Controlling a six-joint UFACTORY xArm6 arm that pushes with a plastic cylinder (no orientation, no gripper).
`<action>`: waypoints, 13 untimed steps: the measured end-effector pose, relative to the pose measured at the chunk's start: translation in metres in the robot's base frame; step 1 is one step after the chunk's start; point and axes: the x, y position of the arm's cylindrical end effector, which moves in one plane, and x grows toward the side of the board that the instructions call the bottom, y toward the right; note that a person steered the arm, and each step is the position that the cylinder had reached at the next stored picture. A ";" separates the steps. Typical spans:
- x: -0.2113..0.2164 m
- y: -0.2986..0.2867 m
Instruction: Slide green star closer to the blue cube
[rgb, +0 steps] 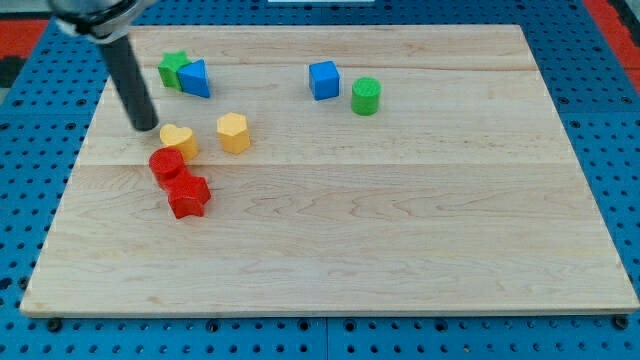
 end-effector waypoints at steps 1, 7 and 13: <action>0.031 -0.012; -0.094 -0.014; -0.124 0.078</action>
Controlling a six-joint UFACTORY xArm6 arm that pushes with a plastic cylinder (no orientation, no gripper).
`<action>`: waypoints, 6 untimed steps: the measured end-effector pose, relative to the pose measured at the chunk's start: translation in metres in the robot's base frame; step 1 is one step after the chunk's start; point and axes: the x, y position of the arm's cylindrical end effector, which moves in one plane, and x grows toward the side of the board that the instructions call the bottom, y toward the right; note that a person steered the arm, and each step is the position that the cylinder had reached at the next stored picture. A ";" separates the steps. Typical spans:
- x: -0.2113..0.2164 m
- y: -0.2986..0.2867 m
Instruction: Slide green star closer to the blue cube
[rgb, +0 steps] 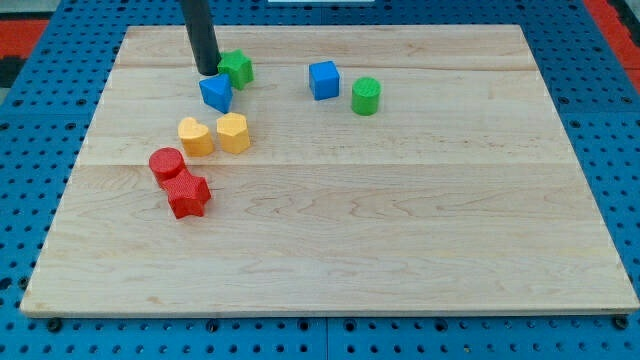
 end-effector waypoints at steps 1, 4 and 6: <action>-0.008 0.006; -0.009 0.046; -0.009 0.047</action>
